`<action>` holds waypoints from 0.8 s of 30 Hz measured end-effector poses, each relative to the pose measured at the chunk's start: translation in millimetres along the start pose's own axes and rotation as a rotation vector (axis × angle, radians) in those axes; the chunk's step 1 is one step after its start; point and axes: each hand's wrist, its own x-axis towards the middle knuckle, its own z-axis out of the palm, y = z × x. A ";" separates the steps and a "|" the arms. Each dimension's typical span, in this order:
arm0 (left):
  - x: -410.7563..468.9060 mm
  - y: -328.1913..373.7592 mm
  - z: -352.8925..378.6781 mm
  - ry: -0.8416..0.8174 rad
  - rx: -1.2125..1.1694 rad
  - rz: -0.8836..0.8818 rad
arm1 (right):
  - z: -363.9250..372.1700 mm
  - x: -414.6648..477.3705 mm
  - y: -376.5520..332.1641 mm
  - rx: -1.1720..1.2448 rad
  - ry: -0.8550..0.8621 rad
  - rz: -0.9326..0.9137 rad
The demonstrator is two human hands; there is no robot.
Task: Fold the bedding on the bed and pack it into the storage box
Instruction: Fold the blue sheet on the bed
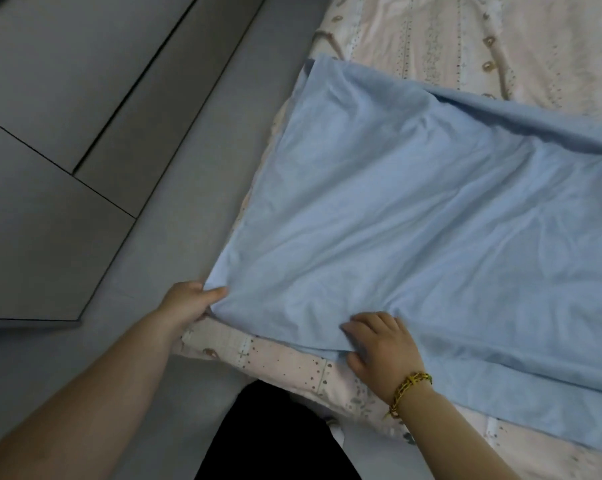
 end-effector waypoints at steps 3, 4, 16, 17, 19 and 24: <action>-0.8 -5.9 4.5 0.058 -0.048 0.008 | -5.0 -16.5 1.5 0.242 0.250 0.138; -2.5 -9.1 6.0 0.079 -0.018 0.021 | -11.9 -24.4 -0.2 0.362 0.343 0.298; -20.2 -16.1 14.5 0.191 -0.395 0.083 | -46.1 -63.0 21.4 1.862 0.556 1.631; -18.6 -17.5 13.9 0.204 -0.426 0.086 | -47.2 -61.0 24.3 1.879 0.514 1.628; -17.2 -20.2 15.6 0.213 -0.458 0.077 | -50.6 -55.2 32.4 1.909 0.523 1.603; -7.5 -27.5 18.8 0.229 -0.459 0.090 | -50.7 -57.9 45.2 1.287 0.585 1.615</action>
